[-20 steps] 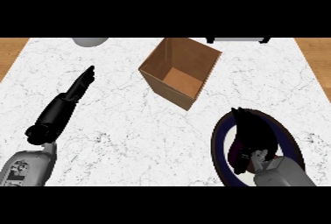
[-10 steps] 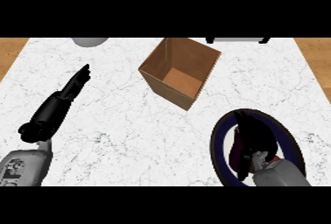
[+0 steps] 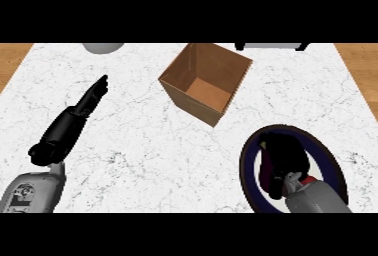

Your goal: Pick the eggplant from the plate and place it in the cardboard box

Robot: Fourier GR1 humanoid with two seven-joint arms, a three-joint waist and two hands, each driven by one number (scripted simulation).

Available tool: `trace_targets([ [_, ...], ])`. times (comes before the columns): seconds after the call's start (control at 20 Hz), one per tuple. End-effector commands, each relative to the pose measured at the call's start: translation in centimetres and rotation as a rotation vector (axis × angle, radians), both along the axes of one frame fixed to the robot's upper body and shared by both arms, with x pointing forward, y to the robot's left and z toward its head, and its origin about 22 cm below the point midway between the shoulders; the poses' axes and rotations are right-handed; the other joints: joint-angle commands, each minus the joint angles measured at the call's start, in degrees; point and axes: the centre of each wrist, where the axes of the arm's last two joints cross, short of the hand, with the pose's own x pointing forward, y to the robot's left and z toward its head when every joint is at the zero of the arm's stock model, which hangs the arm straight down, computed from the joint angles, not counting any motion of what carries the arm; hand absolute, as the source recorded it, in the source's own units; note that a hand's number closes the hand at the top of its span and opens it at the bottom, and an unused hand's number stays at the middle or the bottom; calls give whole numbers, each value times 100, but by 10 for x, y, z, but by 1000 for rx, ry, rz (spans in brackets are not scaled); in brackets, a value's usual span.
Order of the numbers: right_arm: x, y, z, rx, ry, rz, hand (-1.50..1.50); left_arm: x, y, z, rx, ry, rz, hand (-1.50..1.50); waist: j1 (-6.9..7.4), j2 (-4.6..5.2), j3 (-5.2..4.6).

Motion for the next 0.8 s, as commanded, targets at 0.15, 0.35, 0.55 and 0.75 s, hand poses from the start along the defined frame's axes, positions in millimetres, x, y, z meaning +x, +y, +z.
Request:
trace_targets([
  [0.15, -4, 20, 12, -45, -160, 78, 150, 0, 4, 3, 4, 7, 9, 0, -13, 27, 37],
  [0.35, -6, 133, 40, 113, -245, 408, 150, 3, -19, 9, 5, -14, -63, 0, 366, 65, 41],
  [0.55, -17, 183, 62, 219, -320, 678, 150, 13, -32, 13, -8, -27, -122, 0, 840, 201, 45],
  [0.75, -7, 210, 89, 206, -465, 776, 150, 17, -36, 16, 2, -25, -125, 0, 776, 148, 34],
])
